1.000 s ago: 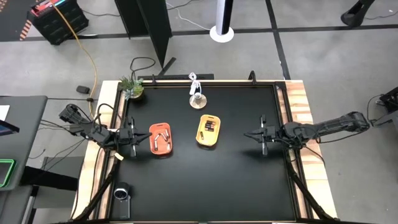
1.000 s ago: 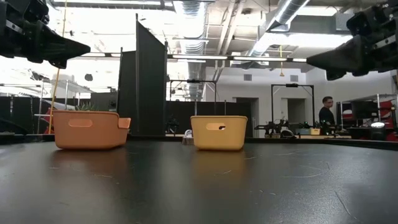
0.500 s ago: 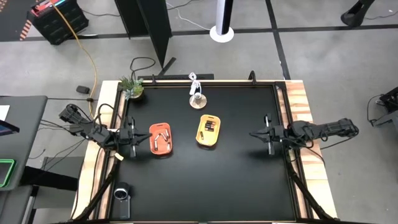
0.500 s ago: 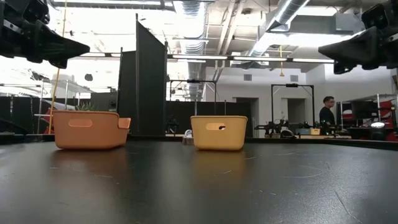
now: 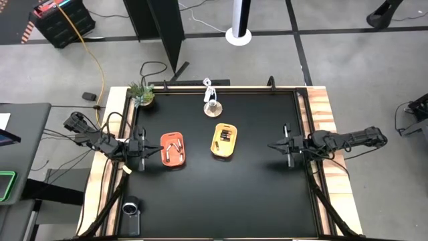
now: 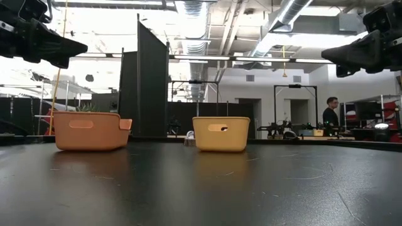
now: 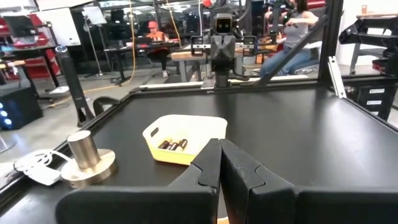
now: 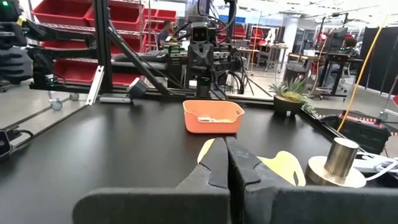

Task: Sort batteries
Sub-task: Return to Home Position

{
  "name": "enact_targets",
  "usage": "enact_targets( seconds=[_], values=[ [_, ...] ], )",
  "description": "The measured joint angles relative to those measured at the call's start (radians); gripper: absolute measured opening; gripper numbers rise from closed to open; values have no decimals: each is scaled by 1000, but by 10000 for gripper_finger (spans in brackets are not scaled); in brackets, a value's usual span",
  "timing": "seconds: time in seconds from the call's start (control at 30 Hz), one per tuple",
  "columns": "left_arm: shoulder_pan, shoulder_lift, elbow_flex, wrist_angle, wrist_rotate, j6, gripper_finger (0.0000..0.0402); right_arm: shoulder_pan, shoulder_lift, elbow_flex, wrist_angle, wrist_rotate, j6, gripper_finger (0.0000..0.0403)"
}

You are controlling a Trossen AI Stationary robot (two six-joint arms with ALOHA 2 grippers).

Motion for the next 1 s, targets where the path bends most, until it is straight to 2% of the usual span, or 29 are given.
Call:
enact_targets(
  seconds=[0.2, 0.53, 1.0],
  values=[
    [0, 4, 0, 0, 0, 2, 0, 0, 1, 0, 0, 0, 0, 6],
    [0, 18, 0, 3, -9, -183, 0, 0, 1, 0, 0, 0, 0, 6],
    [0, 18, 0, 6, -12, -190, 0, -1, 0, -1, 0, 0, 1, 6]
  ],
)
